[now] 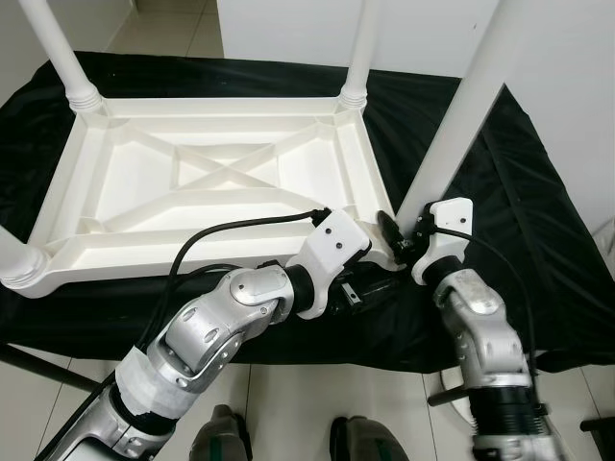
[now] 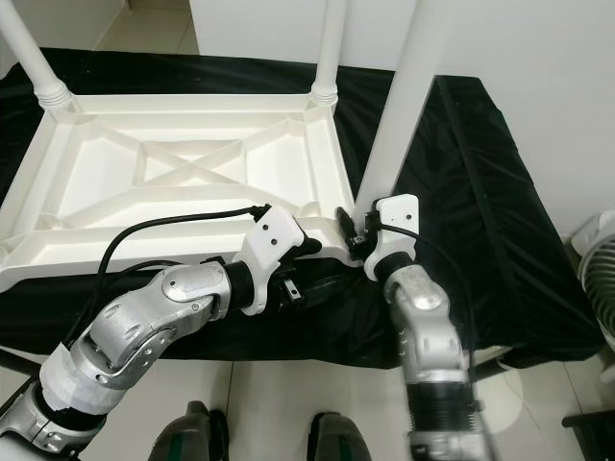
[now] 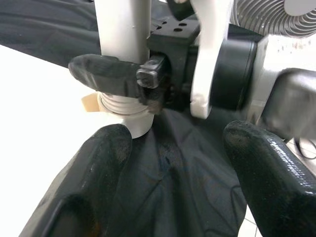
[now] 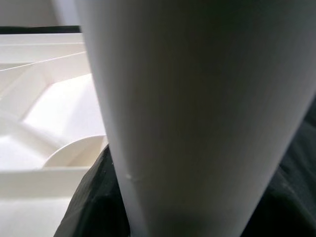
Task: Building children table
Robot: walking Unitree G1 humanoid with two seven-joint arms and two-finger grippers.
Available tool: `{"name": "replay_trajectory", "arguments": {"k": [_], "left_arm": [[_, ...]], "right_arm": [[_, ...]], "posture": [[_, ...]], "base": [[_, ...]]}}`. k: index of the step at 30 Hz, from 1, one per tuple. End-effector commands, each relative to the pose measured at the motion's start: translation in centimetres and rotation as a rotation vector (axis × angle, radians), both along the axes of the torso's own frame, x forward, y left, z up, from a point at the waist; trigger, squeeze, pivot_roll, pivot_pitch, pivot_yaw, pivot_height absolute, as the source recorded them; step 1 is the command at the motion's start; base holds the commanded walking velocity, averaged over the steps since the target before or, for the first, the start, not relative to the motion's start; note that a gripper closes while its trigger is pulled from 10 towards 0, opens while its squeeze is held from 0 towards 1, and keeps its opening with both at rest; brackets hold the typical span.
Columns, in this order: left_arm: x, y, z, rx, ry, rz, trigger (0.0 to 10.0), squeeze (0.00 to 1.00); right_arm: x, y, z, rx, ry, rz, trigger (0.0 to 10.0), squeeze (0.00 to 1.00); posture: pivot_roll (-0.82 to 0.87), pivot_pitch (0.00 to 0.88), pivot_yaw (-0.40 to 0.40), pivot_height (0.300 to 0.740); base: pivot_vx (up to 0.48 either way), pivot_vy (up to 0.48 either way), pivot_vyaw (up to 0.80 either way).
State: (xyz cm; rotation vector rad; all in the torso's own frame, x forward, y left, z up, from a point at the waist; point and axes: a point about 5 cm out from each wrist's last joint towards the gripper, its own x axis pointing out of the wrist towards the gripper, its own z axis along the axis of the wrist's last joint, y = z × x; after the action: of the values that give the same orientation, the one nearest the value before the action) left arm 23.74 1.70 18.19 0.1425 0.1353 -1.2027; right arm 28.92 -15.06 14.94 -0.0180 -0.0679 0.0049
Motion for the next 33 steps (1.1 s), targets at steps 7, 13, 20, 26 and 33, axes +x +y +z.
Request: {"name": "replay_trajectory", "arguments": {"k": [7, 13, 20, 26, 33], "left_arm": [[-0.4, -0.3, 0.0, 0.009, 0.013, -0.082, 10.0, 0.00], [-0.2, -0.2, 0.1, 0.016, 0.006, -0.080, 10.0, 0.00], [0.0, 0.1, 0.2, 0.017, 0.001, -0.068, 10.0, 0.00], [0.1, 0.2, 0.2, 0.019, -0.001, -0.061, 10.0, 0.00], [0.3, 0.4, 0.2, 0.019, -0.002, -0.044, 10.0, 0.00]], "right_arm": [[-0.8, 0.8, -1.4, 0.025, 0.062, -0.063, 10.0, 0.12], [-0.9, 0.4, 0.4, 0.067, -0.024, 0.005, 10.0, 1.00], [-0.5, -2.1, 1.6, -0.009, -0.078, 0.121, 10.0, 1.00], [0.0, -3.6, 2.1, -0.054, -0.089, 0.282, 10.0, 0.00], [0.9, -3.7, 1.0, -0.140, -0.025, 0.512, 10.0, 0.00]], "posture": [[-0.09, 0.125, 0.018, 0.740], [-0.08, 0.120, 0.019, 0.740], [-0.07, 0.111, 0.019, 0.740], [-0.07, 0.108, 0.020, 0.740], [-0.06, 0.101, 0.016, 0.740]], "base": [[0.000, 0.000, 0.00], [0.000, 0.000, 0.00], [0.000, 0.000, 0.00], [0.000, 0.000, 0.00], [0.000, 0.000, 0.00]]}}
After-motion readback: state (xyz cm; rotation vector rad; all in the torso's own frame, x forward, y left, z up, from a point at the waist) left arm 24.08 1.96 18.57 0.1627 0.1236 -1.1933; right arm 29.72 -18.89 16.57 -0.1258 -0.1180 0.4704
